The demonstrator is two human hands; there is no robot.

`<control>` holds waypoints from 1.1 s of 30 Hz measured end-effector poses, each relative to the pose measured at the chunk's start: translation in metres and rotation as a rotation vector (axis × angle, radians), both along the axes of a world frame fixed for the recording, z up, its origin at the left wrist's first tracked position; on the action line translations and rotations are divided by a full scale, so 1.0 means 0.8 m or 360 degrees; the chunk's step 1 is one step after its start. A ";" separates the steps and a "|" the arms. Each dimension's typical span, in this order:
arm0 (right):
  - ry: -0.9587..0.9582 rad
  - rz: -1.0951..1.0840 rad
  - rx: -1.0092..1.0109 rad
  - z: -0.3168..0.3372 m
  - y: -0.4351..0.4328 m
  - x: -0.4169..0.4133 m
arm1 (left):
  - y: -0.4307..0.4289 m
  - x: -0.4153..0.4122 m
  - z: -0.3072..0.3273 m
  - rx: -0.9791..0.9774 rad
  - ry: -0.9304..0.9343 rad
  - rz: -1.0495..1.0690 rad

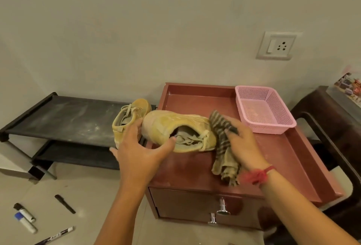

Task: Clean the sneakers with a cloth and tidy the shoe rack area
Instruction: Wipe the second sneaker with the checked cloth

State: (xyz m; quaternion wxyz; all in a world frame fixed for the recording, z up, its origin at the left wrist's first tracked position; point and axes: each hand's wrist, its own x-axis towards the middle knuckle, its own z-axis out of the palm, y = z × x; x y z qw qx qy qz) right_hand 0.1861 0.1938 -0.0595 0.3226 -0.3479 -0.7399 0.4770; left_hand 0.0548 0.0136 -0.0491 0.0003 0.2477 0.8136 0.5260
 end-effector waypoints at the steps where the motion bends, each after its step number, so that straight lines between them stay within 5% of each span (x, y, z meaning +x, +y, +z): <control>1: 0.0070 -0.0096 -0.0010 0.013 0.006 0.005 | 0.002 0.003 0.006 -0.0009 0.0142 -0.0028; 5: 0.0118 -0.0126 0.0475 0.069 -0.013 0.033 | 0.011 0.007 0.015 0.0003 0.0570 -0.0200; 13: -0.0279 0.0347 0.1471 0.089 -0.095 0.024 | 0.031 0.020 0.026 0.0113 0.0792 -0.0354; 18: -0.0271 0.0179 0.1141 0.081 -0.070 0.028 | 0.028 0.017 0.020 0.0081 0.0904 -0.0343; 22: -0.0158 0.0426 0.1306 0.082 -0.098 0.024 | 0.031 0.026 0.021 0.0158 0.0925 -0.0428; 33: -0.0107 0.0466 0.0933 0.056 -0.071 0.024 | 0.020 0.015 0.005 0.0074 0.0897 -0.0402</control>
